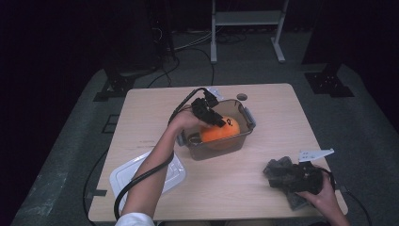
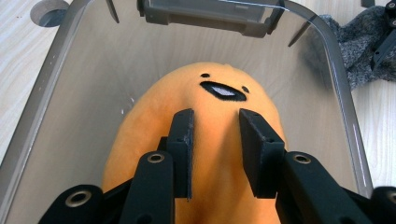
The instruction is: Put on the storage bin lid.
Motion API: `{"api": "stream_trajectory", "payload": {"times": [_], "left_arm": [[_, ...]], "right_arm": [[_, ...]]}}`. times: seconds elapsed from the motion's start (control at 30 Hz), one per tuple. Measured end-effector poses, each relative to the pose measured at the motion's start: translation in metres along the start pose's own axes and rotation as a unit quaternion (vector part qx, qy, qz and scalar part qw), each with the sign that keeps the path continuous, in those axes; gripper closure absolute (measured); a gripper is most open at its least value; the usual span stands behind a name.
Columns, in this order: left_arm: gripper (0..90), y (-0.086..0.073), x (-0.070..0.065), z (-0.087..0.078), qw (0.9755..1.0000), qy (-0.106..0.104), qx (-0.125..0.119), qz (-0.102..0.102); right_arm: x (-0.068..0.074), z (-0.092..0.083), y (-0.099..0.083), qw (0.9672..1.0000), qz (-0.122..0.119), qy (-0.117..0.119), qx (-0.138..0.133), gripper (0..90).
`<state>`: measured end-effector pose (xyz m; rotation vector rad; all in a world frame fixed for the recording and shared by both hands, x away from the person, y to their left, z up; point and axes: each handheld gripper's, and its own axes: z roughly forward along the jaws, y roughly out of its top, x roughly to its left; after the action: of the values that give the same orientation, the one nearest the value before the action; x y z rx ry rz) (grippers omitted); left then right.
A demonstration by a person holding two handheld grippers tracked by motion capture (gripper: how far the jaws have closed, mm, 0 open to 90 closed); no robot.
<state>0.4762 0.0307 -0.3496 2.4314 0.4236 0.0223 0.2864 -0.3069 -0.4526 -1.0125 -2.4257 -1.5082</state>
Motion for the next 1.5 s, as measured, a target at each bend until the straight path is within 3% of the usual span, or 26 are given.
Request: {"api": "stream_trajectory", "payload": {"times": [0.13, 0.17, 0.23, 0.43, 0.9, 1.5], "left_arm": [[69.1, -0.002, 0.0, 0.0, 1.0, -0.002, -0.004, 0.0], [69.5, -0.002, 0.0, -0.004, 0.9994, -0.012, -0.032, -0.011], [69.4, -0.001, 0.0, -0.007, 0.9992, -0.012, -0.037, -0.01], [65.5, 0.002, -0.006, -0.02, 0.9988, -0.008, -0.048, -0.003], [59.6, -0.007, -0.017, -0.046, 0.9971, -0.009, -0.075, 0.006], [48.1, -0.018, -0.032, -0.065, 0.9943, -0.01, -0.106, 0.015]], "right_arm": [[0.0, 0.001, 0.0, 1.0, -0.001, 0.0, 0.001, 32.5], [0.0, 0.001, 0.0, 1.0, 0.002, 0.001, 0.002, 32.5], [0.0, 0.001, 0.0, 1.0, 0.001, 0.001, 0.001, 32.5], [0.001, 0.002, 0.0, 1.0, 0.001, 0.0, 0.002, 32.5], [0.001, 0.001, 0.001, 1.0, 0.002, 0.0, -0.001, 32.4], [-0.002, -0.001, 0.0, 1.0, 0.004, -0.002, -0.006, 32.4]]}}
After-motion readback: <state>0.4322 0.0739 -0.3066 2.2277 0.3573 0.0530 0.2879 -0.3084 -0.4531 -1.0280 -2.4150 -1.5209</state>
